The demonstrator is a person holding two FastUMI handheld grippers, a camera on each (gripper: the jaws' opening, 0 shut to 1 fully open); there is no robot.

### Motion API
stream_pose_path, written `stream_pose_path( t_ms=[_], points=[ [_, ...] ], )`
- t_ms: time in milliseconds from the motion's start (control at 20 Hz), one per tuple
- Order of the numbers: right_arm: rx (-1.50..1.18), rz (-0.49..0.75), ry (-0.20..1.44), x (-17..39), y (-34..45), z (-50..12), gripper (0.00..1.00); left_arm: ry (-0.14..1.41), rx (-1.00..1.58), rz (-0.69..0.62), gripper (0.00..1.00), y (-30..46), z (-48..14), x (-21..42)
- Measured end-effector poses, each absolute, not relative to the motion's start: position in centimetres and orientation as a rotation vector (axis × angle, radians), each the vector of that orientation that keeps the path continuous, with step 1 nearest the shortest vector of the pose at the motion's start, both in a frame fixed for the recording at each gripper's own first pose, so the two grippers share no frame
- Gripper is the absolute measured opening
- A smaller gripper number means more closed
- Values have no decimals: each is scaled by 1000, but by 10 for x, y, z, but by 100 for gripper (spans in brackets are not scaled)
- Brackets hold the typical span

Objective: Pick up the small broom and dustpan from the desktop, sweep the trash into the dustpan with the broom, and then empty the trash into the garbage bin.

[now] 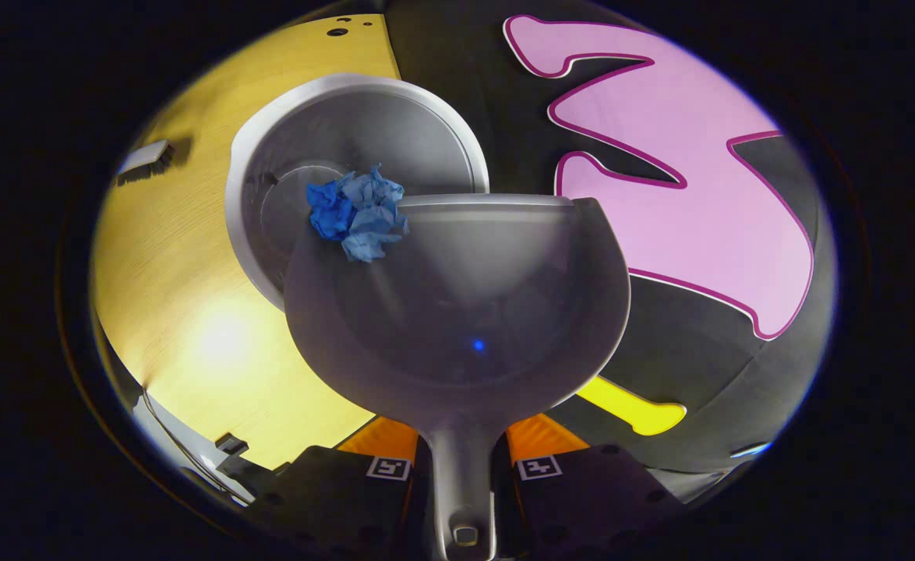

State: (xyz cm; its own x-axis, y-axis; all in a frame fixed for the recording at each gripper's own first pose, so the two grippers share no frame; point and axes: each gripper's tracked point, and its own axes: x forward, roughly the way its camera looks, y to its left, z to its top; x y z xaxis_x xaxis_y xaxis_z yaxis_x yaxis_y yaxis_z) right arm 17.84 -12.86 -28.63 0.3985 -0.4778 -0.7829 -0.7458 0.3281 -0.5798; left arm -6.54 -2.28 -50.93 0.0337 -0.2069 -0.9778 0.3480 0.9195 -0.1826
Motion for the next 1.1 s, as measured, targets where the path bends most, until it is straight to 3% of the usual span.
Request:
stream_pose_path(
  t_ms=[100, 300, 750, 1100],
  points=[
    [-1318, 258, 1238, 180, -129, -285, 35, 1480, 120, -433, 29, -22, -509, -64],
    [-1250, 246, 1245, 175, -131, -287, 35, 1479, 129, -431, 25, -22, -508, -64],
    [-482, 150, 1193, 130, -116, -303, 35, 1467, 145, -407, 29, -21, -511, -64],
    [-215, 116, 1056, 88, -105, -287, 35, 1455, 155, -368, 25, -22, -512, -64]
  ],
)
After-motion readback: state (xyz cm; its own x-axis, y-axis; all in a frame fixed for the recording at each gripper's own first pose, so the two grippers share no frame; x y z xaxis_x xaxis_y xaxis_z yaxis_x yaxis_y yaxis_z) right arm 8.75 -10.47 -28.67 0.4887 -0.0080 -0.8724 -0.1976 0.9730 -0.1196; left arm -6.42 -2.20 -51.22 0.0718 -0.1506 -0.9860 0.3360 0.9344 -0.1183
